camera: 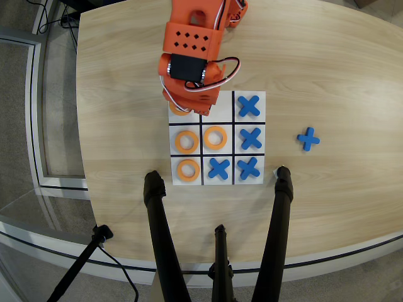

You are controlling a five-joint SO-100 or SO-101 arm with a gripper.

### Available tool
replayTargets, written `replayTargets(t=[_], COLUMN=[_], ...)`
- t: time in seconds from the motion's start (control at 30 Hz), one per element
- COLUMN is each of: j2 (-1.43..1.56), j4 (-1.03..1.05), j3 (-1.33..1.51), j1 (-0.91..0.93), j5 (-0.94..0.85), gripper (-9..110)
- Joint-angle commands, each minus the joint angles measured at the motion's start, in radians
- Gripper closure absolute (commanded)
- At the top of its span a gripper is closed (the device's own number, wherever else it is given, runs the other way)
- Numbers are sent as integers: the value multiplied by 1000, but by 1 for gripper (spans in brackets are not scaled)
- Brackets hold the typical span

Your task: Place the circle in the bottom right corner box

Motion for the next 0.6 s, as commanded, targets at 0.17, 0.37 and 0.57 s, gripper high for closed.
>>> replayTargets(t=[0.17,0.37,0.57], j2=[-74,-123,-138], j4=[-115,-166,-172], j3=[17,17,17], j1=[-12,-8,-5], j5=[6,6,-5], gripper=[102,102,101])
